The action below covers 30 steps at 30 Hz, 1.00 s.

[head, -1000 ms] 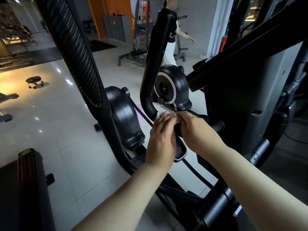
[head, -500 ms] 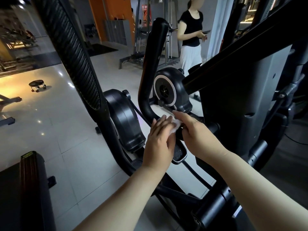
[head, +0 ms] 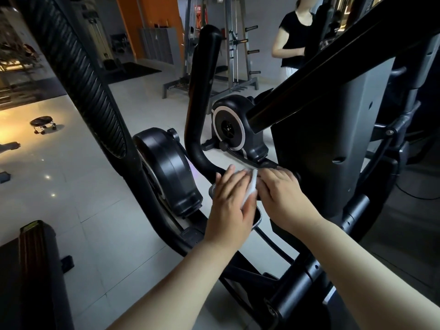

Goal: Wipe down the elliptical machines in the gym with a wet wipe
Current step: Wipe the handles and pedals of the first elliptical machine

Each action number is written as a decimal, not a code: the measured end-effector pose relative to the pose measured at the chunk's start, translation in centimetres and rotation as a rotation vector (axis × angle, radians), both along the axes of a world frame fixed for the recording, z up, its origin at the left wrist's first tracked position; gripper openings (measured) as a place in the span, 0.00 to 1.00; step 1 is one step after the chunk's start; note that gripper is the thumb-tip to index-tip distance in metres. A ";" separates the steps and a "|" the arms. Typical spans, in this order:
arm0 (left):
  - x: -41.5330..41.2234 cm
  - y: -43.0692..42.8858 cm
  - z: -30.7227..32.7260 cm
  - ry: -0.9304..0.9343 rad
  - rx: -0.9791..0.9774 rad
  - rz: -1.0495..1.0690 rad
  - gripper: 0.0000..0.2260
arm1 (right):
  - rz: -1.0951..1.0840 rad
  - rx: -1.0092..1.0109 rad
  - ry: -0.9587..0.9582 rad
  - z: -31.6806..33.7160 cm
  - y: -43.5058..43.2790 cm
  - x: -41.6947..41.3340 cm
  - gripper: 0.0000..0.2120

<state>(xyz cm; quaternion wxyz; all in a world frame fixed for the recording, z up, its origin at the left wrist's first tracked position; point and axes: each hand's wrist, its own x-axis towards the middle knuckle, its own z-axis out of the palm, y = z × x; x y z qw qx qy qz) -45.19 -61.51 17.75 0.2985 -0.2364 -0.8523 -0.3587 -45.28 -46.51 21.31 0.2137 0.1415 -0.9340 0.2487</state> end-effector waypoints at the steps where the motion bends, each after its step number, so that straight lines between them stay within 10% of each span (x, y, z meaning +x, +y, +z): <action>1: 0.3 0.2 0.0 0.001 -0.036 -0.012 0.20 | 0.014 -0.016 0.000 0.0 0.1 0.1 0.14; 30: -0.1 2.0 0.9 0.058 0.039 0.103 0.17 | 0.074 -0.268 0.061 -1.2 1.8 1.6 0.18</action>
